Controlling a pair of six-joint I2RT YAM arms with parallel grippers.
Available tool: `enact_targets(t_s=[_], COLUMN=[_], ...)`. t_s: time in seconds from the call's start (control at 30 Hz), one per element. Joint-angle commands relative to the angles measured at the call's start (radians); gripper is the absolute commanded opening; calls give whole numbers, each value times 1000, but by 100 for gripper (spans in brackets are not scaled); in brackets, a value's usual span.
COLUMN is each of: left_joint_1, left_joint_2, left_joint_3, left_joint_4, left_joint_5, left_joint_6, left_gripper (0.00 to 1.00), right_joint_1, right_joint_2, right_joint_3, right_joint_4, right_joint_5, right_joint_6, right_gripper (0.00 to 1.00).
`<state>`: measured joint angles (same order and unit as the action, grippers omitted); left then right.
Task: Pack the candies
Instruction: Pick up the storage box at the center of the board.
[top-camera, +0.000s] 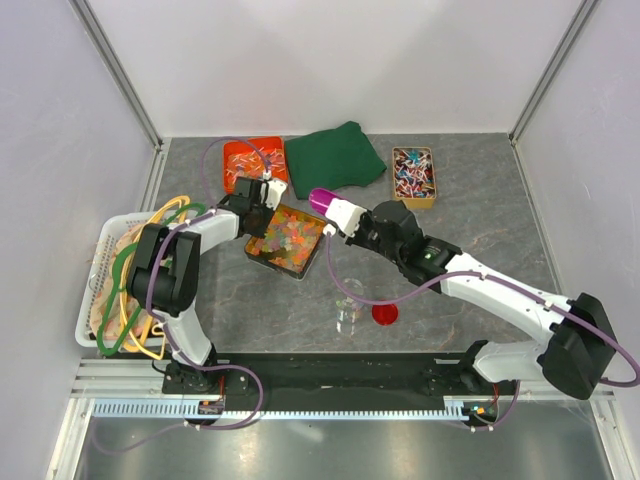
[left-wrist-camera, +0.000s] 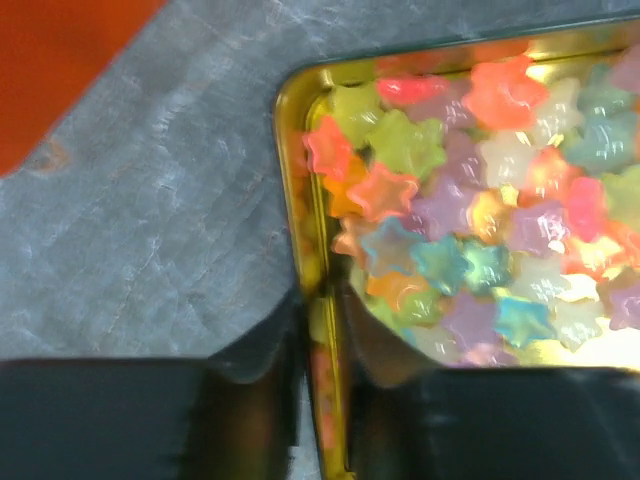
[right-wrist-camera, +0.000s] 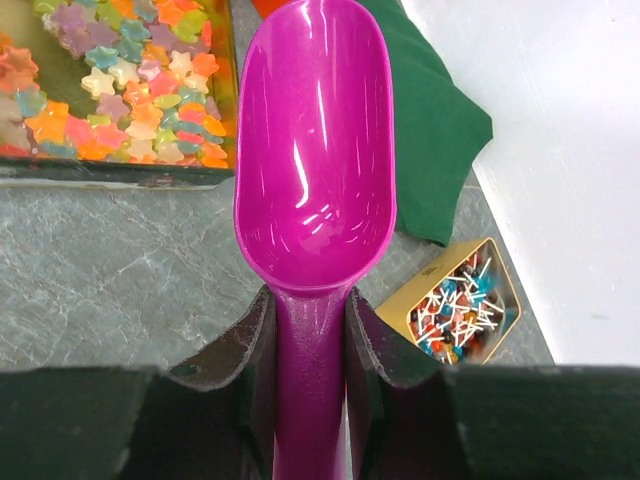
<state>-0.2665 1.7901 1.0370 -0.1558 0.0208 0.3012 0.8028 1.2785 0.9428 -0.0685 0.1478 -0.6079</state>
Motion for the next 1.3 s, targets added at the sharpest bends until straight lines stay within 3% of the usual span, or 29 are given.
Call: enact_targets(t_s=[0.0,0.23,0.57,0.93,1.27], left_joint_1=[-2,-2,-4,-5,-4], left_joint_2=[61,31,-188,-326,-391], left_joint_3=[21,6,-140,-273,-360], left_joint_4=[-19,-5,275,528,659], left_joint_5=[48,99,197,79,106], left_joint_6=[38,13,-139,-214,-255], left_gripper=[2,2,2,2,2], right_joint_1=[-1,3,75,113,179], right_joint_2=[16,57,140,162,257], right_joint_3=[40,158,320,346,438], right_joint_4=[-20,-166,-310,-344,-429], right_joint_5=[-11,4,142,205,341], right_joint_6=[-19,-88,-153,-191,-257], right_gripper=[0,0,0,0,0])
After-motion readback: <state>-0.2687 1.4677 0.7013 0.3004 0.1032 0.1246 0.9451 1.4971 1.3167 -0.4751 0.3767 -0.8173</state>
